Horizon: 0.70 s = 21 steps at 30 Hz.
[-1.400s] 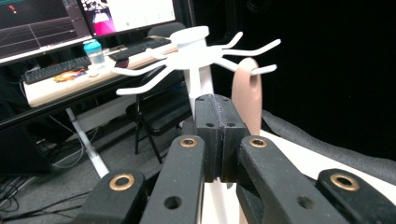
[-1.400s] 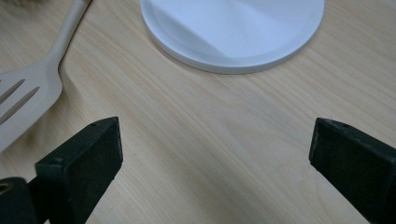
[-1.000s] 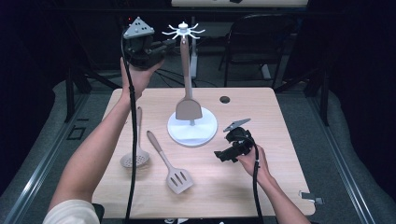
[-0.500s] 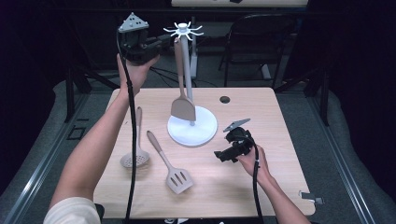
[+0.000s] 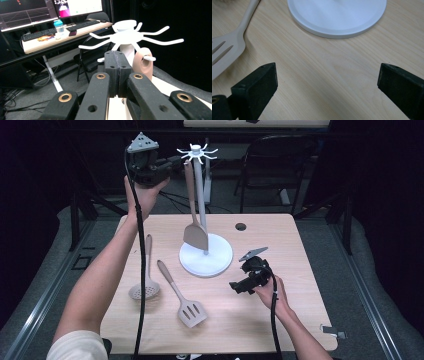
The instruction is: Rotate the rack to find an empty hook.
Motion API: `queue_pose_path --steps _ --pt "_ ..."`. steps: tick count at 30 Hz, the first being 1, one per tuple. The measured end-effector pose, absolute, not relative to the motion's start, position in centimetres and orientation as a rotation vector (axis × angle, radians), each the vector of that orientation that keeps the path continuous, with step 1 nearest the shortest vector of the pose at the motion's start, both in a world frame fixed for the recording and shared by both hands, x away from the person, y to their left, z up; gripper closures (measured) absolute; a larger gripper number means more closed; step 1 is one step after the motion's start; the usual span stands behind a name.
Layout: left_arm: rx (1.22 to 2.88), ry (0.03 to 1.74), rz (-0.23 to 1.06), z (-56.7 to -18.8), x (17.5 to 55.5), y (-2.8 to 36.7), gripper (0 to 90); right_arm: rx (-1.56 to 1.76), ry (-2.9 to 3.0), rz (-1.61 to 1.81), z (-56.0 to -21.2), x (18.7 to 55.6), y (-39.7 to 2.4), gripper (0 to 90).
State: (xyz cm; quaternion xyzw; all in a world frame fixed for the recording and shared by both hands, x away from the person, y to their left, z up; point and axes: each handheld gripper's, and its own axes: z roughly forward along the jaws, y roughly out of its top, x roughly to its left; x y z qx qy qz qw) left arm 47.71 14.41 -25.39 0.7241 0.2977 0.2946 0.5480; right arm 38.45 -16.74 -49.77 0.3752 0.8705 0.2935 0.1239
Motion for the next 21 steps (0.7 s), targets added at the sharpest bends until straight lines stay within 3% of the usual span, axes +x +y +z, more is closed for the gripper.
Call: queue_pose_path --steps 8,13,21 --pt "1.710 0.712 0.690 -25.5 47.8 14.6 89.8 1.090 2.543 0.856 -49.8 38.5 -16.7 2.6" --pt "1.703 0.715 0.689 -25.8 47.1 15.1 81.4 1.098 2.536 0.877 -49.9 38.4 -16.6 2.7" --pt "1.682 0.789 0.691 -27.4 46.4 16.8 52.2 1.086 2.553 0.872 -49.8 38.4 -16.5 3.1"
